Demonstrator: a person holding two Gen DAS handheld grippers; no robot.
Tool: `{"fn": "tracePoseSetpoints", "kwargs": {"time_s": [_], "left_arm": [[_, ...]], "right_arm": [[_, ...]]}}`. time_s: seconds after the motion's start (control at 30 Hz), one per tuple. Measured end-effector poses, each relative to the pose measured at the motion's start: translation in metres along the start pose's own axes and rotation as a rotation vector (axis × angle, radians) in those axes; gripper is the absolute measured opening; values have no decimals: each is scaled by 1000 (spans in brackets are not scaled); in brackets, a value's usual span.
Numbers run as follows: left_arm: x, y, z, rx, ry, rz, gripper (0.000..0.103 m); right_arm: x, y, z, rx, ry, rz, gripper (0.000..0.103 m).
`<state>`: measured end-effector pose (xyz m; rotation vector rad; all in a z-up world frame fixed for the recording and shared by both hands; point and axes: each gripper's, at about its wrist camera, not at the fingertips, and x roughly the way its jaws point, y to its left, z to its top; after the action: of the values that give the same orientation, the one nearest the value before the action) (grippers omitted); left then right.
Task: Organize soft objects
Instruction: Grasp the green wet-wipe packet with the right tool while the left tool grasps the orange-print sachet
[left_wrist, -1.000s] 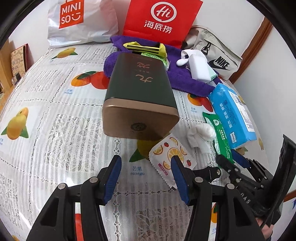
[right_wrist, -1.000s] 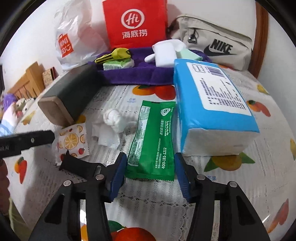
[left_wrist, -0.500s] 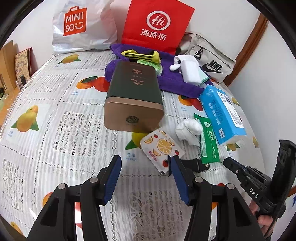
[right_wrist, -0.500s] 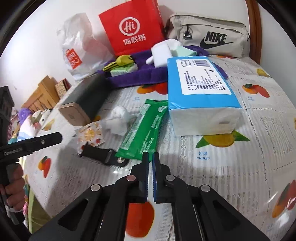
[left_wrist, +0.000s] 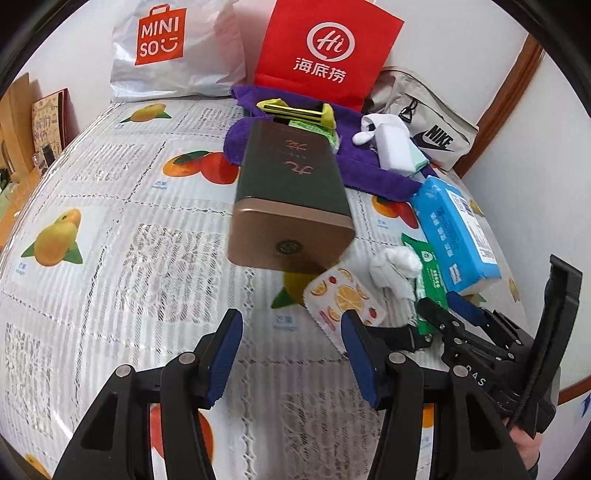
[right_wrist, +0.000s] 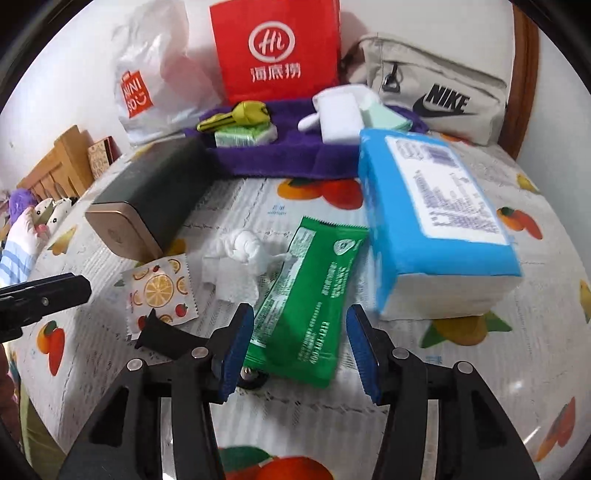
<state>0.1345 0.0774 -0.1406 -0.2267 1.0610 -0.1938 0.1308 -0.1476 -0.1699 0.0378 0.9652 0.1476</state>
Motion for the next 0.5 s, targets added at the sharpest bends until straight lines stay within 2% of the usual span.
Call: {"fn": "tracePoseSetpoints", "kwargs": {"time_s": [0.13,0.23,0.33,0.43,0.5], "left_arm": [[10,9,2,-13,13,-9,53],[17,10,1,-11,28,-20,53],[21,8,0,-13,34,-40,54],[24,2,0,-12,27,-52,60],[26,-5,1,-4,29,-59,60]], "right_arm": [[11,5,3,-1,9,-42,56],[14,10,3,-24,9,-65,55],[10,10,1,-51,9,-54,38],[4,5,-2,-52,17,-30,35],[1,4,-5,-59,17,-23,33]]}}
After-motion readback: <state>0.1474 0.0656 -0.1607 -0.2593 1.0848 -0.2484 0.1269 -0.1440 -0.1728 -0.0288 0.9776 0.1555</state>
